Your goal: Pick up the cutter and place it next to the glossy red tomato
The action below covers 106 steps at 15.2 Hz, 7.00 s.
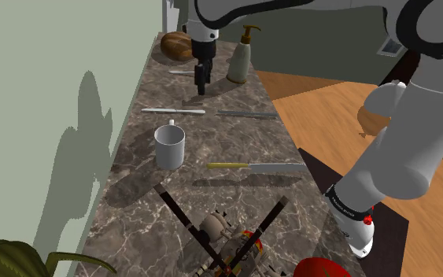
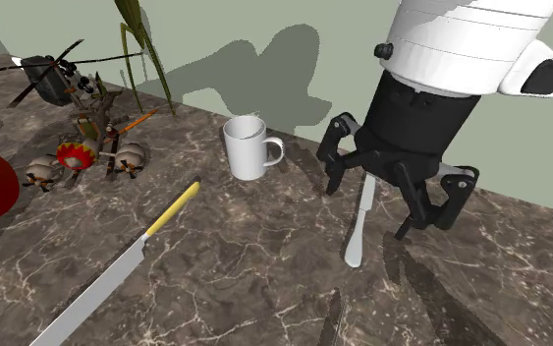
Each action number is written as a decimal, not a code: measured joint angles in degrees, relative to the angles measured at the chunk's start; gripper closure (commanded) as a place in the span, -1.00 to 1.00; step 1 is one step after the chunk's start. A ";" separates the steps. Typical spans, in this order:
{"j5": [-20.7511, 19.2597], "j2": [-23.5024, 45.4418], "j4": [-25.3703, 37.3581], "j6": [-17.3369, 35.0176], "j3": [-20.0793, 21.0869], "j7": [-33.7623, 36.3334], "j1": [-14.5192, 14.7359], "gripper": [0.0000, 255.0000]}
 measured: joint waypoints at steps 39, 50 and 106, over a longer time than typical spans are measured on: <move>-6.32 22.54 22.42 -3.58 1.69 -5.89 5.40 1.00; -6.06 22.04 29.86 -11.45 1.80 -6.66 5.86 1.00; 14.29 -51.91 -37.75 -16.31 10.67 5.09 14.14 1.00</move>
